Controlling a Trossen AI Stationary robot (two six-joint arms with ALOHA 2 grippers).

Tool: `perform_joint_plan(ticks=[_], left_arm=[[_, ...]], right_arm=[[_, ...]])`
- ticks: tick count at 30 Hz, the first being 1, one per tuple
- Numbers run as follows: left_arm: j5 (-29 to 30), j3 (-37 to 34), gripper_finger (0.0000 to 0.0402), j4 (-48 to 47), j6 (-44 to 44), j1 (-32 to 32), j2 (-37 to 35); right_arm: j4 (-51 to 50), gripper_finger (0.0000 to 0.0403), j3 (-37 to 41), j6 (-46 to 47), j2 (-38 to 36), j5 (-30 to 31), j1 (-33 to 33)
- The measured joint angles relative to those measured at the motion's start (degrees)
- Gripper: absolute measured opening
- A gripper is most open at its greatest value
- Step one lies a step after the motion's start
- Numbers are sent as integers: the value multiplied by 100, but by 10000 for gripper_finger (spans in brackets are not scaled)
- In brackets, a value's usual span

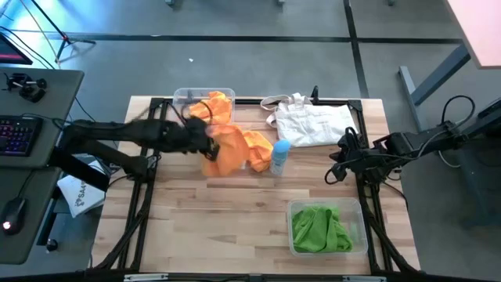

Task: Sort microfiber towel by color & place in baskets
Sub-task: Put the yellow microfiber towel into the top transparent bin

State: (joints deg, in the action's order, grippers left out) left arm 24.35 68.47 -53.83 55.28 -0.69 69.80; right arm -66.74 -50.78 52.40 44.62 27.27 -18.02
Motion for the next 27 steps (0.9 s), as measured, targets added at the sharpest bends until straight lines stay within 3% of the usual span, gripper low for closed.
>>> perform_joint_plan(ticks=[5,16,21,27], left_arm=[[22,389,0,397,-1193,565,-252],[41,1394,0,356,-4163,2359,-203],[-7,1421,0,-249,-4723,3280,-194],[-439,1403,0,-199,-5413,3910,80]], right_arm=[[-22,0,0,-221,0,-670,407],[531,0,0,-515,0,-586,1483],[817,0,-2,-344,9,-463,1758],[1111,0,-2,-341,30,-355,1968]])
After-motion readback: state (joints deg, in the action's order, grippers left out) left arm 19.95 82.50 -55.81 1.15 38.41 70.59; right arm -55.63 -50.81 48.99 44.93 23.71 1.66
